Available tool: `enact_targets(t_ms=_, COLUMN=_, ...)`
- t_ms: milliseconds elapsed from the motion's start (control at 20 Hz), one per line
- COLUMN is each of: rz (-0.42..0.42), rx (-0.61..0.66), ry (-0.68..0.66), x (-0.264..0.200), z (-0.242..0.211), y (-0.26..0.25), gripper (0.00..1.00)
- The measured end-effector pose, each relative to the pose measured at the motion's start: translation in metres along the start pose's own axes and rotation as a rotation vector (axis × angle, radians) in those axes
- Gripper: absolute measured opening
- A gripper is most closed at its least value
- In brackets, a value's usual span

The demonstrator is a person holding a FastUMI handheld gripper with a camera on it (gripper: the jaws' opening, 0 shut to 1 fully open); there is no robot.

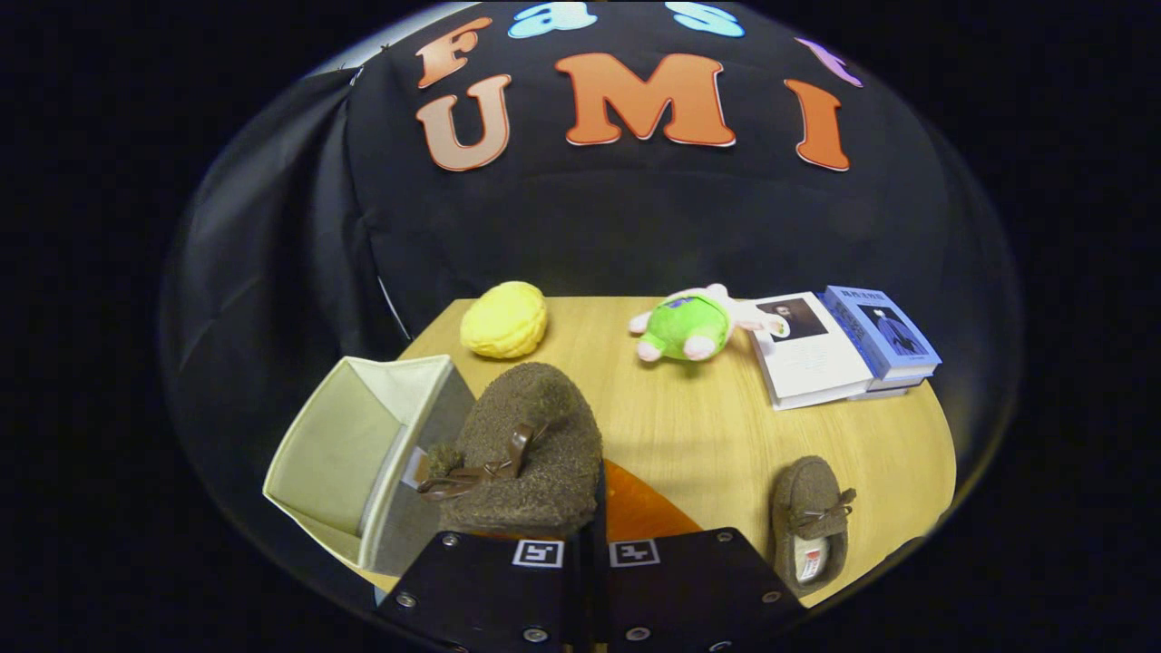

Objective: Open the storage box then place both shoes into the box .Put the left shoe in first, then the right shoe, with the right side of both shoes facing outward in a uniform manner.

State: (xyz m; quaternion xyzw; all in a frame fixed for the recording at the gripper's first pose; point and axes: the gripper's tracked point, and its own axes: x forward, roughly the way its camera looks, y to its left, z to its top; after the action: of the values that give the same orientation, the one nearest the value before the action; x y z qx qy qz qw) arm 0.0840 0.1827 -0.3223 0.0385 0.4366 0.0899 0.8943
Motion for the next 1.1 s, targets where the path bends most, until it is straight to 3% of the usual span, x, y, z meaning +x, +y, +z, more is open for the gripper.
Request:
enact_targets(t_ms=550, rz=0.147, rx=-0.029, ry=-0.014, x=0.006, z=0.051, y=0.123, gripper=0.04)
enact_targets(t_ms=1100, rz=0.179, rx=-0.077, ry=0.082, x=0.046, z=0.027, y=0.207, gripper=0.04)
